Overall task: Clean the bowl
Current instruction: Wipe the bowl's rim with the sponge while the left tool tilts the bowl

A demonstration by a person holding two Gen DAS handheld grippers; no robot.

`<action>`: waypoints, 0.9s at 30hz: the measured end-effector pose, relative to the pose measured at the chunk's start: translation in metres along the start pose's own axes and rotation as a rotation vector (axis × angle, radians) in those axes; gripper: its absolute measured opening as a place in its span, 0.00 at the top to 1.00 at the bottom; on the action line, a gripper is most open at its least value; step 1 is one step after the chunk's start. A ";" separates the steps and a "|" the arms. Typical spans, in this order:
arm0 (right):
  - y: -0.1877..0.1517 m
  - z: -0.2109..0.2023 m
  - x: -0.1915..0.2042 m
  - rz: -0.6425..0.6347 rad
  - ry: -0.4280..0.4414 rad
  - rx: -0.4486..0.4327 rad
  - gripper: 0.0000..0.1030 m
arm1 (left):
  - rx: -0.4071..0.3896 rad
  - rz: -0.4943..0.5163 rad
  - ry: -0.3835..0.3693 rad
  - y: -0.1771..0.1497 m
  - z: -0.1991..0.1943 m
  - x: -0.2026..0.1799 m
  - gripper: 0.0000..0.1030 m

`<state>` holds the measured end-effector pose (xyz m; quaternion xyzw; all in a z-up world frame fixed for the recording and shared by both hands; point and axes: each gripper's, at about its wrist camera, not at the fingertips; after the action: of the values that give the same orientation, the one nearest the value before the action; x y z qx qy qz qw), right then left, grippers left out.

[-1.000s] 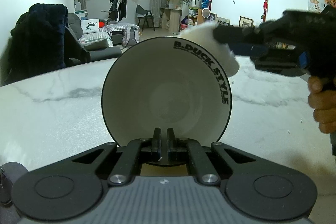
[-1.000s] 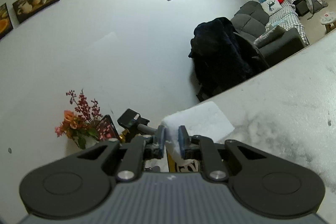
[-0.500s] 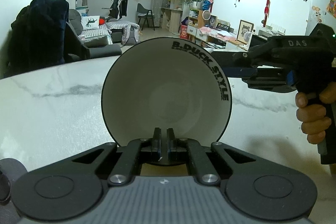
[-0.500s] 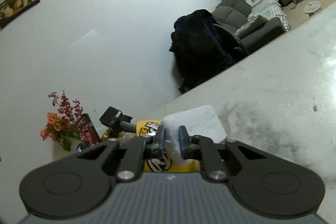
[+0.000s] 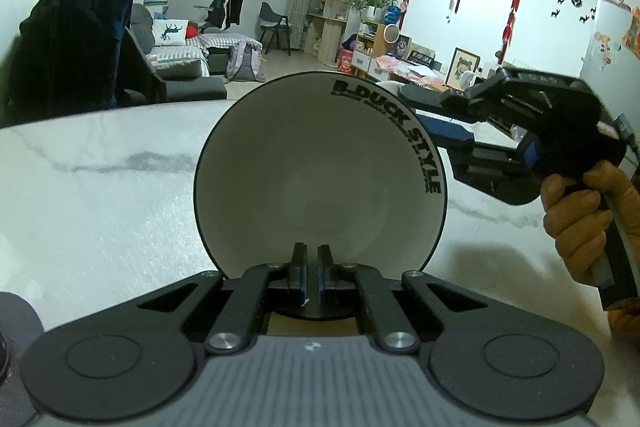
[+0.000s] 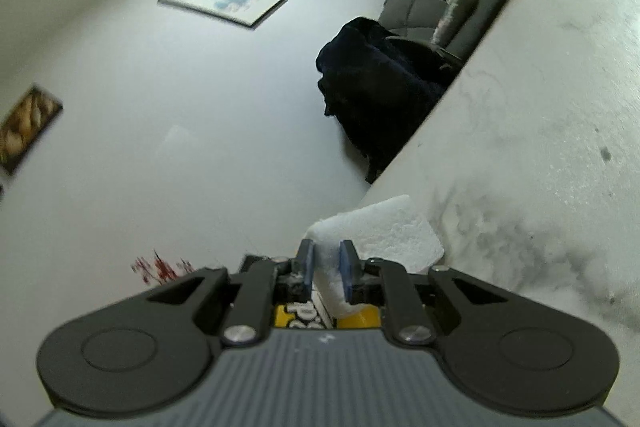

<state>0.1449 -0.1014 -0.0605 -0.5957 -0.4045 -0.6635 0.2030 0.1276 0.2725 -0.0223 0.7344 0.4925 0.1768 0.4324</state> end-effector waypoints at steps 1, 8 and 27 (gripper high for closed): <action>0.000 0.000 -0.004 0.034 0.014 0.003 0.86 | 0.000 -0.004 -0.004 0.000 -0.001 0.000 0.96; -0.002 0.013 -0.021 0.196 0.100 0.099 0.86 | -0.002 -0.038 -0.023 0.000 -0.003 0.001 0.96; -0.009 -0.020 0.009 0.070 0.116 0.236 0.89 | -0.044 -0.153 -0.179 -0.005 -0.011 -0.038 1.00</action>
<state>0.1242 -0.1100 -0.0541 -0.5423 -0.4461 -0.6372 0.3178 0.0995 0.2449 -0.0141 0.6978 0.5024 0.0876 0.5029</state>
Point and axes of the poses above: each gripper's, at about its wrist camera, not at the fingertips, and z roughly the way its jaws point, x to its left, y to its top
